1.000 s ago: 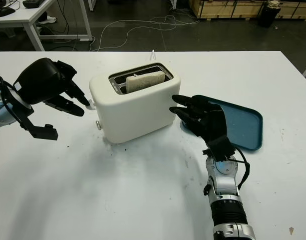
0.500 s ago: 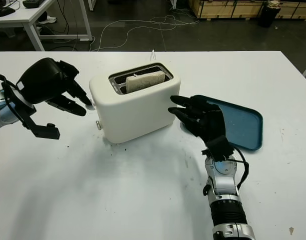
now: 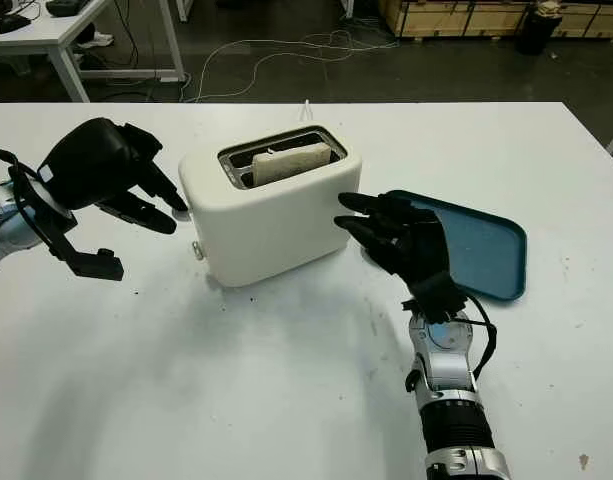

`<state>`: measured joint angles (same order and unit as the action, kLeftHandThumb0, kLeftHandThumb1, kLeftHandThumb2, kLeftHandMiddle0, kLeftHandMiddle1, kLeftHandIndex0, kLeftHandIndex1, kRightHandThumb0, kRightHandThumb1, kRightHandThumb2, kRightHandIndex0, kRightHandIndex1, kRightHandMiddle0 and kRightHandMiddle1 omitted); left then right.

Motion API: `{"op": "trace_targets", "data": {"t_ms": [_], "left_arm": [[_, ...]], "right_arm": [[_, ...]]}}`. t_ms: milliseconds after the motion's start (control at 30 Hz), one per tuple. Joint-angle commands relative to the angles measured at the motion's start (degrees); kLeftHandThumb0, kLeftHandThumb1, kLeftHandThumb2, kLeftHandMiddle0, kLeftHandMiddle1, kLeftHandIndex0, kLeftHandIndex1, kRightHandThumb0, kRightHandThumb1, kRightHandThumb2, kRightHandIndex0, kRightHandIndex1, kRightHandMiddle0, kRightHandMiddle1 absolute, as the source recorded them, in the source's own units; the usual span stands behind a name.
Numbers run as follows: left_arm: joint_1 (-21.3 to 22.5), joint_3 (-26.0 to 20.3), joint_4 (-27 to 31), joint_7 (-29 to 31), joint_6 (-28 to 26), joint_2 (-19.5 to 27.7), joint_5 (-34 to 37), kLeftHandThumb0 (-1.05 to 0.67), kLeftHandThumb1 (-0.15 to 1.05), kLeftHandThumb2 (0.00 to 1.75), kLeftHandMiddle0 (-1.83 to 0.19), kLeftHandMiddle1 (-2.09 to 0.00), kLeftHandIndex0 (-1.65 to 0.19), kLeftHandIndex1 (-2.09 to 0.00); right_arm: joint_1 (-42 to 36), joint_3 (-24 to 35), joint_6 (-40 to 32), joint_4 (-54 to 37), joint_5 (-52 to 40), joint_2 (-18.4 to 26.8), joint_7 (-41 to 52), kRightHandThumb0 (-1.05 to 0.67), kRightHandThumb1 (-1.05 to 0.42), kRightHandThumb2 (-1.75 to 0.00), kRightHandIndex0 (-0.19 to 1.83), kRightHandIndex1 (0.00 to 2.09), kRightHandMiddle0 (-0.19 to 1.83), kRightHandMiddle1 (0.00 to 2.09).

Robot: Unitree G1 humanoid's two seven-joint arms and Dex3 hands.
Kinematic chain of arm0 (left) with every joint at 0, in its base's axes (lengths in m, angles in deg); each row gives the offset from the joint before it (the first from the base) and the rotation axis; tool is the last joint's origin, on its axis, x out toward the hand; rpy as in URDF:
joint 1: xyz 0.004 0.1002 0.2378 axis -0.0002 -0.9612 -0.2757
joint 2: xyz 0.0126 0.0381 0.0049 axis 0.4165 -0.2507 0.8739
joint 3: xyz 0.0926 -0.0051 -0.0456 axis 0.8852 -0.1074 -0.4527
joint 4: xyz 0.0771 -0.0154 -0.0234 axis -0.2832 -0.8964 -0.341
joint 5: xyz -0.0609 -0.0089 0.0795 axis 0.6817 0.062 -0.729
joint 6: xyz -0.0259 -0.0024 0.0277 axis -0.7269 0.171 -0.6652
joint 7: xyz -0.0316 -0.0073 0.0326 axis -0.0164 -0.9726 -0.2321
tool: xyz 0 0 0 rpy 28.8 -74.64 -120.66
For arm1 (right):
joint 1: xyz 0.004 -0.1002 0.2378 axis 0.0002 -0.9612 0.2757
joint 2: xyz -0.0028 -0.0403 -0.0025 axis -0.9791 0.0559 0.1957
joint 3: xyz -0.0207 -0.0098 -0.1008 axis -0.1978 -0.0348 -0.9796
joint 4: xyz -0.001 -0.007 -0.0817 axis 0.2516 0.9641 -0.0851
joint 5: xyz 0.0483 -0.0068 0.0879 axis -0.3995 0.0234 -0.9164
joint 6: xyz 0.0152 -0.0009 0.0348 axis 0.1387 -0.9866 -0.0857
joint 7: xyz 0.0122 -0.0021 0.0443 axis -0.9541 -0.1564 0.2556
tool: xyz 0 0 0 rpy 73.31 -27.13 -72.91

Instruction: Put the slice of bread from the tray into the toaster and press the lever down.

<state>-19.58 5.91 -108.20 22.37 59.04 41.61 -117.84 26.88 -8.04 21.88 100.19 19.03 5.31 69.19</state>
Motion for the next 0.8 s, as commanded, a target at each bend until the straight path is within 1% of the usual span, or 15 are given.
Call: {"op": "trace_targets", "data": {"t_ms": [0, 133, 400, 433, 500, 533, 567, 600, 667, 700, 767], "left_arm": [[0.8, 1.3, -0.9, -0.6, -0.1, -0.4, -1.9, -0.9, 0.78, 0.0, -1.01, -1.65, -1.47, 0.0], [1.0, 2.5, -2.1, -2.2, -0.2, -0.6, -3.7, -0.89, 0.78, 0.0, -1.01, -1.64, -1.47, 0.0], [-0.3, 4.3, -3.7, -4.3, -0.4, -1.5, -4.5, -0.91, 0.76, 0.0, -1.04, -1.56, -1.47, 0.0], [-0.5, 5.1, -3.2, -6.0, -1.2, -1.3, -6.5, -0.9, 0.76, 0.0, -1.04, -1.56, -1.47, 0.0], [-1.0, 8.4, -1.6, -14.0, -5.5, -0.9, -14.5, -0.86, 0.77, 0.01, -1.01, -1.55, -1.46, 0.0], [-1.1, 9.7, -1.6, -17.0, -7.2, -1.1, -17.1, -0.84, 0.77, 0.01, -1.01, -1.51, -1.46, 0.0], [-1.5, 11.3, -2.8, -19.7, -8.9, -2.0, -19.1, -0.83, 0.76, 0.0, -1.01, -1.47, -1.46, 0.0], [-1.8, 12.5, -4.0, -21.3, -9.9, -2.8, -20.1, -0.83, 0.74, 0.0, -1.01, -1.41, -1.46, -0.01], [-2.5, 14.9, -6.9, -23.5, -12.0, -4.8, -21.1, -0.82, 0.73, 0.0, -1.01, -1.36, -1.46, 0.0], [-2.9, 16.0, -8.2, -23.8, -12.9, -5.9, -21.0, -0.81, 0.71, 0.0, -1.02, -1.42, -1.46, 0.0], [-4.2, 18.0, -10.0, -23.9, -14.8, -8.0, -20.7, -0.8, 0.7, 0.0, -1.02, -1.46, -1.45, 0.0]], "right_arm": [[-0.5, 0.1, -0.7, -1.1, 0.0, -0.1, 0.0, -0.49, -0.92, -0.07, 1.14, 0.1, 1.1, 0.0], [-0.7, 0.1, -1.1, -1.6, 0.2, 0.3, 0.0, -0.49, -0.92, -0.07, 1.14, 0.1, 1.1, 0.0], [-1.1, 0.1, -1.4, -2.5, 0.0, 0.4, 0.2, -0.5, -0.92, -0.08, 1.14, 0.09, 1.1, 0.0], [-1.1, 0.1, -1.3, -2.4, -0.1, 0.4, 0.2, -0.5, -0.92, -0.07, 1.14, 0.09, 1.1, 0.0], [-1.1, 0.2, -0.7, -2.1, 0.3, 0.5, 0.0, -0.51, -0.92, -0.07, 1.14, 0.1, 1.11, 0.0], [-1.1, 0.2, -0.5, -2.0, 0.5, 0.6, 0.0, -0.51, -0.92, -0.07, 1.14, 0.1, 1.11, 0.01], [-1.2, 0.2, -0.7, -2.1, 0.5, 0.6, 0.0, -0.51, -0.92, -0.07, 1.14, 0.09, 1.11, 0.0], [-1.3, 0.2, -0.8, -2.2, 0.4, 0.6, 0.1, -0.51, -0.92, -0.07, 1.14, 0.09, 1.11, 0.01], [-1.5, 0.2, -1.3, -2.5, 0.2, 0.7, 0.1, -0.51, -0.92, -0.07, 1.14, 0.09, 1.11, 0.01], [-1.6, 0.2, -1.5, -2.6, 0.2, 0.7, 0.1, -0.51, -0.92, -0.07, 1.13, 0.09, 1.11, 0.01], [-1.8, 0.2, -1.6, -2.7, 0.0, 0.7, 0.3, -0.51, -0.92, -0.07, 1.13, 0.09, 1.11, 0.01]]}}
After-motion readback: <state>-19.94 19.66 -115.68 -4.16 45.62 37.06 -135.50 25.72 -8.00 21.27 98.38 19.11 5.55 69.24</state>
